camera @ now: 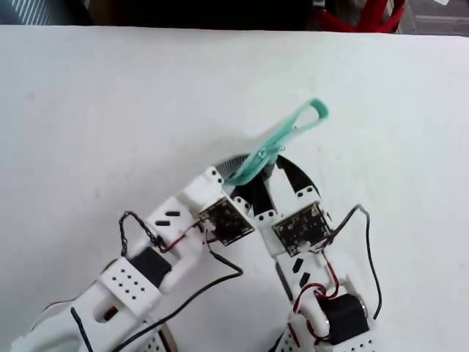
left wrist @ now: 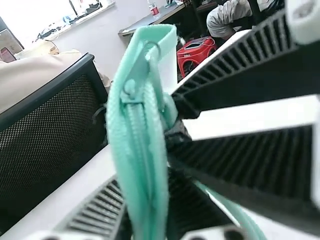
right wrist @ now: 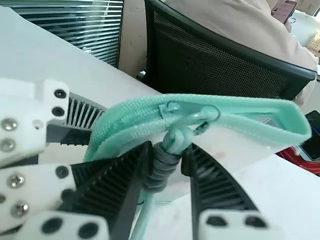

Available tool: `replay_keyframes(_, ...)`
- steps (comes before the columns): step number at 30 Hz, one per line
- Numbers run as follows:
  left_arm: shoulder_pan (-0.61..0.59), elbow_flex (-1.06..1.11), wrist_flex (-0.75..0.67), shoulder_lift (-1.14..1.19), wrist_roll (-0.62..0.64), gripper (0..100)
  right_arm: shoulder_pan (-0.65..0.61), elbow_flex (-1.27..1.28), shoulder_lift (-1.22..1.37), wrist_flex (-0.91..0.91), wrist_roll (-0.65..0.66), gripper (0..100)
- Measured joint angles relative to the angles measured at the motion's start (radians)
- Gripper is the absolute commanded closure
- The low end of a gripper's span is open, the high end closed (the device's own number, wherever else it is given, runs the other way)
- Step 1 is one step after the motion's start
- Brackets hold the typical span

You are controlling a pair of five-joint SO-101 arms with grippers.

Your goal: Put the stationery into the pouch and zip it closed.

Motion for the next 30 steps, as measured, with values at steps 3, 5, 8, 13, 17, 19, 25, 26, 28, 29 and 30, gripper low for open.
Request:
replay_keyframes(3, 0.005, 0.000, 0.000, 0.000, 0.000, 98, 0.000, 0.014, 0.002, 0.002, 0.002, 82.7)
replay_keyframes(5, 0.005, 0.000, 0.000, 0.000, 0.000, 98, 0.002, 0.015, 0.002, 0.002, -0.006, 83.9)
replay_keyframes(8, 0.005, 0.000, 0.000, 0.000, 0.000, 98, 0.025, 0.017, 0.002, 0.002, -0.031, 85.1)
replay_keyframes(13, 0.005, 0.000, 0.000, 0.000, 0.000, 98, 0.032, 0.023, 0.012, 0.002, -0.038, 88.5)
replay_keyframes(17, 0.005, 0.000, 0.000, 0.000, 0.000, 98, 0.032, 0.031, 0.009, 0.002, -0.038, 92.3)
replay_keyframes(19, 0.005, 0.000, 0.000, 0.000, 0.000, 98, 0.034, 0.032, 0.005, 0.002, -0.038, 96.7)
replay_keyframes(25, 0.002, 0.011, 0.000, -0.009, 0.000, 98, 0.055, 0.032, 0.012, -0.041, -0.017, 98.0)
replay_keyframes(26, 0.005, 0.011, 0.000, -0.009, 0.000, 98, 0.078, 0.029, 0.014, -0.052, -0.017, 98.0)
replay_keyframes(28, 0.005, 0.011, 0.000, -0.009, 0.000, 98, 0.138, -0.025, 0.014, -0.058, -0.028, 98.0)
replay_keyframes(29, 0.005, 0.011, 0.000, -0.009, 0.000, 98, 0.172, -0.064, 0.014, -0.060, -0.034, 98.0)
replay_keyframes(30, 0.005, 0.011, 0.000, -0.009, 0.000, 98, 0.201, -0.106, 0.014, -0.063, -0.038, 98.0)
